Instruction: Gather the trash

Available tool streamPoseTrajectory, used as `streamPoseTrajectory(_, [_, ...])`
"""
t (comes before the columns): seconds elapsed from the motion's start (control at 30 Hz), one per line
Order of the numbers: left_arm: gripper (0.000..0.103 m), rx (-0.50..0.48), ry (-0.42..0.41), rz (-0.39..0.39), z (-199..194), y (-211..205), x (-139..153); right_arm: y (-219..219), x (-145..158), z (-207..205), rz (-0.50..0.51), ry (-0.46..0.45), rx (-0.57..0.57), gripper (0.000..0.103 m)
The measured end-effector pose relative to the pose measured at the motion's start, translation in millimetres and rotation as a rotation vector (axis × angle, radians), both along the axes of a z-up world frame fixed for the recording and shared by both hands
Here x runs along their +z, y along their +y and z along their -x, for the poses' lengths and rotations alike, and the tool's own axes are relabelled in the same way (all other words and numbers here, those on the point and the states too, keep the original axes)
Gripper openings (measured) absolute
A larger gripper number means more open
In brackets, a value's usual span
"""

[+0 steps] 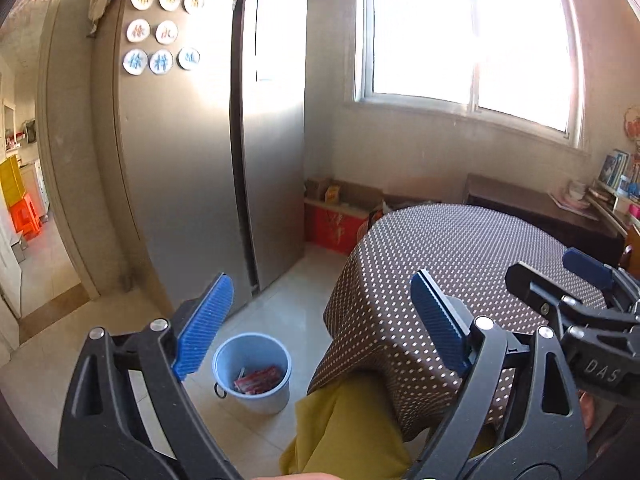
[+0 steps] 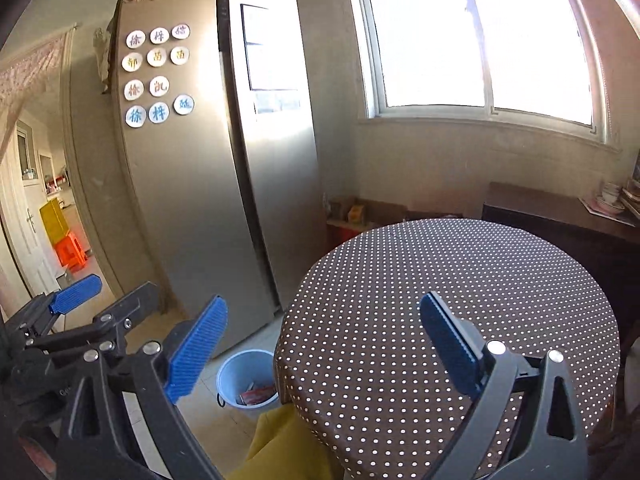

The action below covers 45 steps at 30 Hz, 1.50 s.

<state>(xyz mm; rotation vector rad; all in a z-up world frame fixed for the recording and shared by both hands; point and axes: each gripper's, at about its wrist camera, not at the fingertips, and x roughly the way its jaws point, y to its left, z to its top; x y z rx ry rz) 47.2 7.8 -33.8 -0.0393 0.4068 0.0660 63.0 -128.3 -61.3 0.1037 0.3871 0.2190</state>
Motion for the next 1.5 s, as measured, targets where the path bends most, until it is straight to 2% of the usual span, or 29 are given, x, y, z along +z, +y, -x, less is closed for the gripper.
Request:
streamPoseTrajectory(0.23, [0.089, 0.017, -0.062, 0.002, 13.8, -8.3, 14.9, -8.7, 11.0, 11.1, -0.042, -0.046, 0.007, 0.096])
streamPoseTrajectory(0.57, [0.09, 0.035, -0.105, 0.0, 25.2, -9.5, 28.4, -6.8, 23.6, 19.2, -0.059, -0.087, 0.026, 0.096])
streamPoseTrajectory(1.5, [0.092, 0.069, -0.099, -0.019, 21.2, -4.8, 25.2, 0.1, 17.2, 12.7, -0.051, -0.075, 0.031, 0.097])
